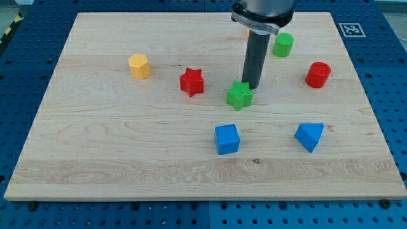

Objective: Slide the red star below the hexagon

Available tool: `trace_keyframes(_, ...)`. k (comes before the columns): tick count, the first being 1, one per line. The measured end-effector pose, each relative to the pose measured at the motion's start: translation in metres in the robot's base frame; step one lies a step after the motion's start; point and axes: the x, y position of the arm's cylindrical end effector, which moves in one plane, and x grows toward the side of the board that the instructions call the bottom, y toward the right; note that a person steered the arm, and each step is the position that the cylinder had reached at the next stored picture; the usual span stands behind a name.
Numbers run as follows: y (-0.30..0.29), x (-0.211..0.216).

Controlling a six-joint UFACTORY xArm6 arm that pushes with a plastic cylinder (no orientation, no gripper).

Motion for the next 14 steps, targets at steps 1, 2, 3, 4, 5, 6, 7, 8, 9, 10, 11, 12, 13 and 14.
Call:
trace_keyframes(1, 0.0, 0.0)
trace_keyframes(2, 0.003, 0.015)
trace_keyframes(3, -0.008, 0.018)
trace_keyframes(4, -0.048, 0.017)
trace_keyframes(5, -0.084, 0.017)
trace_keyframes(6, -0.099, 0.003)
trace_keyframes(7, -0.111, -0.018)
trace_keyframes(8, -0.137, -0.022)
trace_keyframes(9, -0.173, -0.022)
trace_keyframes(10, -0.2, -0.032)
trace_keyframes(11, -0.204, -0.032)
trace_keyframes(12, -0.206, -0.032)
trace_keyframes(13, -0.215, -0.017)
trace_keyframes(14, -0.212, -0.003)
